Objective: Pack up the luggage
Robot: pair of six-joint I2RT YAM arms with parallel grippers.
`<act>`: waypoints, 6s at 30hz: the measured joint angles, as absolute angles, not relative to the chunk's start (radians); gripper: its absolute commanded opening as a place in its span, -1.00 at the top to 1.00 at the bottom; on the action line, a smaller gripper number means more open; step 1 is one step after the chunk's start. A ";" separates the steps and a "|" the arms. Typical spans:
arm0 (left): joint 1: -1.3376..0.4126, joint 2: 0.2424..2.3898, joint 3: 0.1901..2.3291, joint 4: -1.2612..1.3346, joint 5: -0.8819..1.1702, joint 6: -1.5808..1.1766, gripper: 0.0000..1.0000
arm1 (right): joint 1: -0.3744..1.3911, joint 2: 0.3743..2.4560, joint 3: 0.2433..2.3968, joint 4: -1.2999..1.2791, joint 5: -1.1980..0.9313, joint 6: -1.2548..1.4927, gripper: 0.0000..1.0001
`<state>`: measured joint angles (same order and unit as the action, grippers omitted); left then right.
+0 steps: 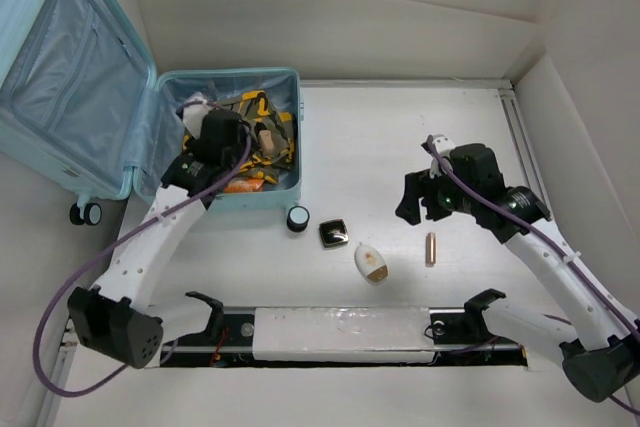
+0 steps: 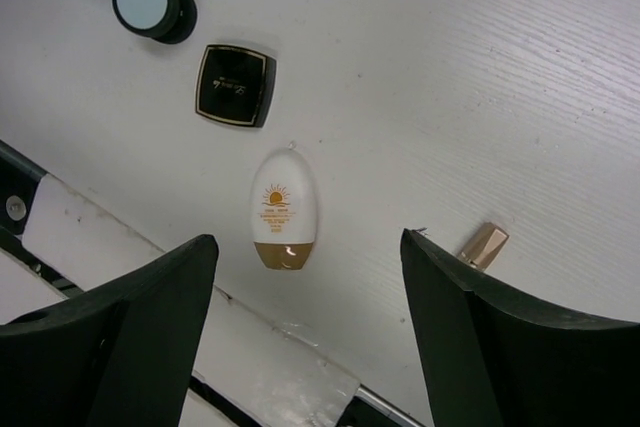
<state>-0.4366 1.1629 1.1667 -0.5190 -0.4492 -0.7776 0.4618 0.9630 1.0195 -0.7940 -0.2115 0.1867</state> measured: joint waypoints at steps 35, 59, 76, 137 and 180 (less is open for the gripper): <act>-0.108 1.132 1.166 -0.402 -0.030 -0.484 -0.48 | 0.571 0.941 1.039 -0.778 -0.057 0.267 -0.24; -1.101 1.541 1.026 -0.467 -0.355 -0.972 -0.83 | 0.529 0.837 1.040 -0.856 0.039 0.308 -0.73; -1.065 1.754 1.090 -0.430 -0.418 -0.992 -0.73 | 0.529 0.803 1.028 -0.879 -0.031 0.287 -0.66; 0.072 1.605 1.246 -0.302 -0.111 -0.601 -0.53 | 0.598 0.941 0.971 -0.815 -0.061 0.319 -0.83; -0.277 1.439 1.432 -0.378 -0.001 -0.480 -0.67 | 1.017 1.495 0.804 -0.520 0.128 0.472 -0.75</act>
